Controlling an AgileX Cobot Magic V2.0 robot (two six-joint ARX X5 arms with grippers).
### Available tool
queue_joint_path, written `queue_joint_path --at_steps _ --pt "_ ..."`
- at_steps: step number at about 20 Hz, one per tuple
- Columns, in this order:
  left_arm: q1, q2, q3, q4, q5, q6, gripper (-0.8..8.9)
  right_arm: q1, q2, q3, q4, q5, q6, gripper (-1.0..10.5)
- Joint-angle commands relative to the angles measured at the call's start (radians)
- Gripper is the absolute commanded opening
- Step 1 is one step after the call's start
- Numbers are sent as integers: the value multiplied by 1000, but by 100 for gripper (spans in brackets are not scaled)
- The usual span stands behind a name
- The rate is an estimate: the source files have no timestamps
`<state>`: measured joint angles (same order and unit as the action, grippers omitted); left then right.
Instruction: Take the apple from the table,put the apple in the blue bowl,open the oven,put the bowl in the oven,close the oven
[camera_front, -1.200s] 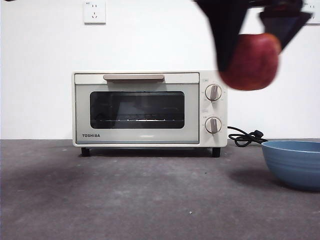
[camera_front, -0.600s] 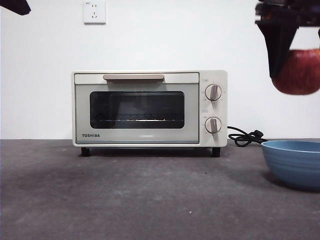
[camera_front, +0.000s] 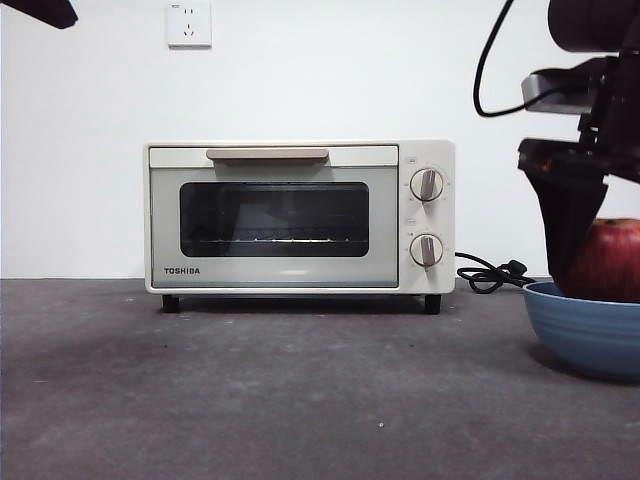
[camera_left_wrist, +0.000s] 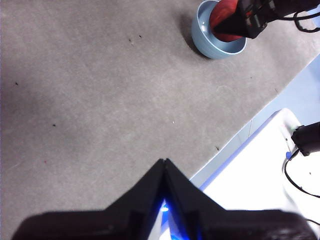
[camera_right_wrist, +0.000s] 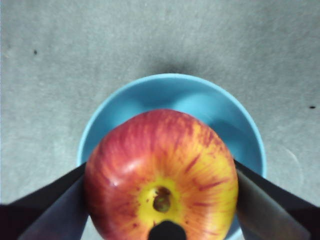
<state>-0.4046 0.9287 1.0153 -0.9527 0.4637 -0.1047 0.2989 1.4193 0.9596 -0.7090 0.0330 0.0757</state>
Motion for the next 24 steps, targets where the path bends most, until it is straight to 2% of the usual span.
queue_joint_path --at_steps 1,5,7,12,14,17,18,20,22,24 --pt "-3 1 0 7 3 11 -5 0 18 -26 15 -3 32 19" --pt "-3 1 0 8 3 11 -5 0 18 -29 14 -3 37 471" --pt "-3 1 0 8 3 11 -5 0 18 -29 14 -3 39 589" --pt "-3 1 0 38 -16 11 -5 0 18 -29 14 -3 57 602" --pt "-2 4 0 175 -72 18 -6 0 18 -29 14 -4 57 601" --pt "-2 57 2 474 -60 19 -6 1 18 -29 6 -4 64 599" --pt "-2 98 6 578 -61 24 -6 1 18 -29 2 -4 71 599" --pt "-2 210 42 688 -76 33 -6 1 13 -27 -6 -9 108 595" --pt "8 344 112 709 -103 46 -6 2 -9 -27 -14 -34 115 594" --pt "32 475 208 715 -88 45 -6 3 -51 -26 -28 -34 128 594"
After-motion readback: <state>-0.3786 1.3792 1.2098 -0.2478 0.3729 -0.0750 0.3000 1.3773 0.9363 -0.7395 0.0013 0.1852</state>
